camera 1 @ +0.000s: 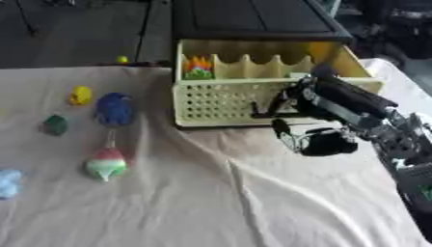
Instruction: Pick up objects from table and place into drawer.
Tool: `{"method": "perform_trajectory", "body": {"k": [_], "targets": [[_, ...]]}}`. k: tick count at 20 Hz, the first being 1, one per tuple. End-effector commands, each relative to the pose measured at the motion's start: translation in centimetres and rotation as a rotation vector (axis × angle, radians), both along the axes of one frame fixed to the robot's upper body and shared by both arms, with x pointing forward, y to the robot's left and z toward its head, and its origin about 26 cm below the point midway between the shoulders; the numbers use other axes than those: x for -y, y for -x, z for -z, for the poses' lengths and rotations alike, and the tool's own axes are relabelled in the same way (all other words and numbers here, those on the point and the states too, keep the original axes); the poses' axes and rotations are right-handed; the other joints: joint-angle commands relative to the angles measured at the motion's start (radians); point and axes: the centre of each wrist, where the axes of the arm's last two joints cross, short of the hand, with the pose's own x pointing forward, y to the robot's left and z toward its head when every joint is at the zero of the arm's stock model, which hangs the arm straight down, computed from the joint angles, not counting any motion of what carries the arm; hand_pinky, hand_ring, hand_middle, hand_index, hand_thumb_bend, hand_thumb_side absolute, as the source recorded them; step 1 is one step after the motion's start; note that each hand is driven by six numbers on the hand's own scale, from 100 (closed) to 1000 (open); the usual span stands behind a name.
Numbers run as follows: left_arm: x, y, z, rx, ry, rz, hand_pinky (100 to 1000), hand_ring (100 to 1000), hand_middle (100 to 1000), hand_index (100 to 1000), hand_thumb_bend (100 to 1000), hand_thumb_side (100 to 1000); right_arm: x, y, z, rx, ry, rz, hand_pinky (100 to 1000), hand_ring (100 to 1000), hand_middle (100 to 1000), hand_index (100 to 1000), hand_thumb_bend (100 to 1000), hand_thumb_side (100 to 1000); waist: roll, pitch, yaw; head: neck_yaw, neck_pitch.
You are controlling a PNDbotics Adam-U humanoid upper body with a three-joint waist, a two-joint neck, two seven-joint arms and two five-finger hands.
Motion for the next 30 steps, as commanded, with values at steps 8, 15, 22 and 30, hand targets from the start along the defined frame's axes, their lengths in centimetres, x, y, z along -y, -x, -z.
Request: {"method": "perform_trajectory", "body": {"k": [8, 15, 22, 30], "targets": [[-0.2, 0.2, -0.6, 0.020, -0.004, -0.005, 698, 751, 673, 908, 100, 870, 0.3, 0.8, -1.4, 0.080, 0.053, -0.070, 164, 100, 100, 859, 100, 426, 0.000, -0.018, -0.009, 0.003, -0.010], [-0.3, 0.2, -0.6, 0.024, -0.003, -0.011, 699, 753, 678, 909, 100, 868, 1.1, 1.0, -2.2, 0.176, -0.136, -0.148, 158, 100, 100, 825, 100, 425, 0.001, -0.024, -0.017, 0.016, -0.010], [-0.8, 0.2, -1.0, 0.038, 0.009, -0.037, 701, 756, 695, 916, 100, 866, 4.6, 1.9, -2.2, 0.104, -0.622, -0.340, 107, 100, 100, 751, 100, 451, 0.005, -0.025, -0.034, 0.127, 0.013], [-1.1, 0.2, -0.9, 0.042, 0.006, -0.059, 701, 757, 695, 919, 100, 863, 8.7, 4.0, -4.6, 0.325, -1.063, -0.602, 100, 100, 100, 756, 100, 470, 0.019, -0.023, -0.055, 0.194, 0.035]]}}
